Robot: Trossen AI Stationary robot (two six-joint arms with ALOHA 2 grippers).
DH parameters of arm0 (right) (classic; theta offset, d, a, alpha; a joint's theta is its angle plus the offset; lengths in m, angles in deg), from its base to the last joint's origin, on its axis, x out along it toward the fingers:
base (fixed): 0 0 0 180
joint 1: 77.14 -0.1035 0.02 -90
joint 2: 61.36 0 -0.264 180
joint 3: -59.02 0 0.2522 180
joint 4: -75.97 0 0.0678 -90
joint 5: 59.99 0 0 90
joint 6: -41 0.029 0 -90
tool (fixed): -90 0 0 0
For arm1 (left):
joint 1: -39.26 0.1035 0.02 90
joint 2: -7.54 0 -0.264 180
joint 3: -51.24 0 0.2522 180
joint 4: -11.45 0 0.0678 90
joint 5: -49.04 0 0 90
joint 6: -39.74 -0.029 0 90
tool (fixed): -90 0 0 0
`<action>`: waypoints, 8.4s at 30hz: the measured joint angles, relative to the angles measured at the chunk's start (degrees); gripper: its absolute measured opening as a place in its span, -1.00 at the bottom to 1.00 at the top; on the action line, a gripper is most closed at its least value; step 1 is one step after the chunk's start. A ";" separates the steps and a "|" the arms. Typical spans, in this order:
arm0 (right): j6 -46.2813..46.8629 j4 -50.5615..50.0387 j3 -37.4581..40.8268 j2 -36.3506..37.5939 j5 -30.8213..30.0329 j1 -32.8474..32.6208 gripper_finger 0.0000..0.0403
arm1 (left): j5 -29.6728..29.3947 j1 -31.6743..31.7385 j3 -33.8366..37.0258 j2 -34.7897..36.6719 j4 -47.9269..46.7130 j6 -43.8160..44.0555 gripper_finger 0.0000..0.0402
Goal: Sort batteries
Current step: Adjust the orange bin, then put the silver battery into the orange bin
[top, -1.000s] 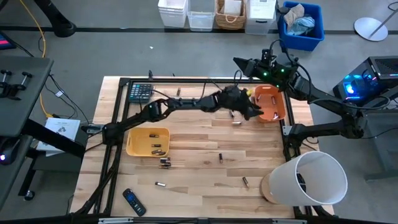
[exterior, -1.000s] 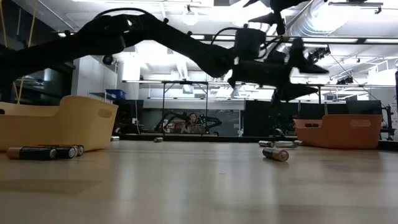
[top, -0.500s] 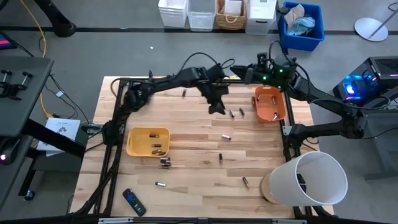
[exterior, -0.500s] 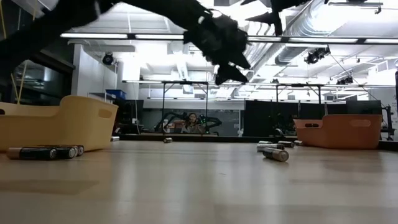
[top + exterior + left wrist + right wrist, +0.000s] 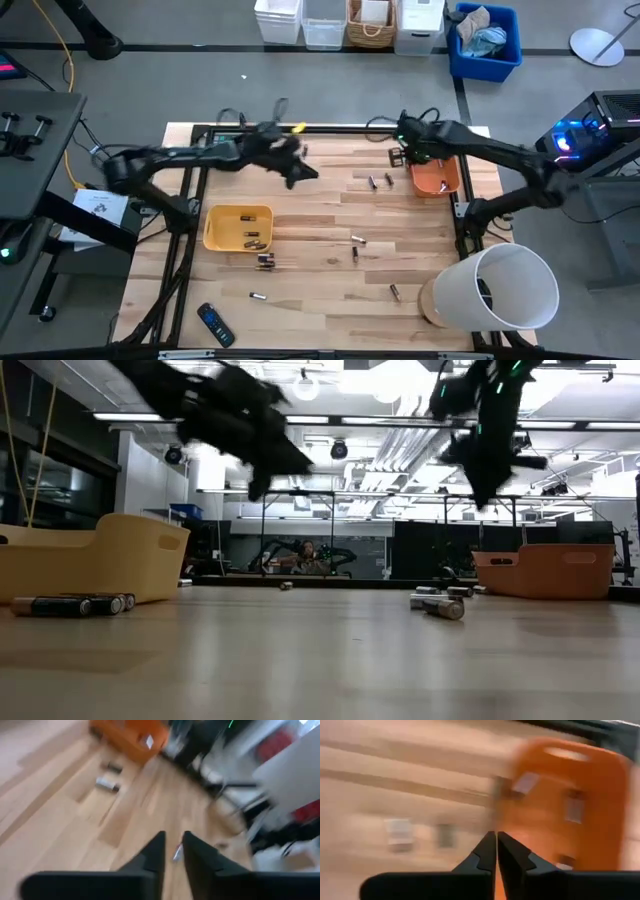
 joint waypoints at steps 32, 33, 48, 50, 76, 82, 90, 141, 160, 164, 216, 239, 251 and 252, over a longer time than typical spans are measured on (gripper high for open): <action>-2.19 14.37 -0.03 -23.13 9.37 4.07 -1.00 | -4.82 0.47 11.20 20.20 -6.20 -1.86 -1.00; -1.60 14.88 -0.03 -23.13 9.46 3.77 -1.00 | -5.27 0.47 11.20 20.18 -6.20 -2.19 -1.00; -1.26 12.11 -0.03 -0.53 6.99 6.24 -1.00 | -12.29 -9.98 5.96 1.27 4.47 -17.74 -0.98; -1.10 13.09 -0.03 3.20 8.71 5.32 -1.00 | -12.04 -13.14 1.64 -4.38 4.62 -23.54 -0.93; 2.34 16.58 -0.05 12.28 6.18 -6.20 -1.00 | -15.02 -24.53 -33.59 -42.04 -9.34 -36.27 -0.10; 1.26 16.58 -0.05 12.27 6.19 -6.17 -1.00 | -19.21 -25.04 -33.71 -45.25 -7.19 -36.66 -0.25; 0.57 16.60 -0.05 12.27 6.24 -6.17 -1.00 | -22.36 -25.78 -33.79 -45.91 -7.39 -35.75 -0.77; -1.34 30.68 -0.05 12.31 6.22 -5.65 -1.00 | -41.15 23.10 -32.80 -23.28 -66.21 -14.27 -0.32; -1.29 33.30 -0.05 12.30 6.22 -5.67 -1.00 | -39.65 30.28 -27.95 -25.81 -60.45 -11.15 -0.35; -1.20 33.31 -0.05 12.30 6.22 -5.67 -1.00 | -38.07 31.19 -27.95 -27.27 -60.57 -11.15 -0.35; 5.79 58.63 -0.03 12.30 8.20 -5.69 -1.00 | -10.94 -6.78 -54.17 -44.60 -14.08 3.80 -0.87; 5.67 63.59 -0.03 12.30 11.22 -5.69 -1.00 | 0.95 -5.55 -71.95 -53.51 -21.97 -1.52 0.16; -0.13 63.48 -0.03 12.30 15.67 -5.70 -1.00 | -0.63 -2.54 -50.41 -27.81 -42.59 -18.32 -0.19; -1.27 63.45 -0.03 12.30 16.80 -5.87 -1.00 | -0.70 -2.88 -45.20 -23.89 -38.98 -17.22 -0.22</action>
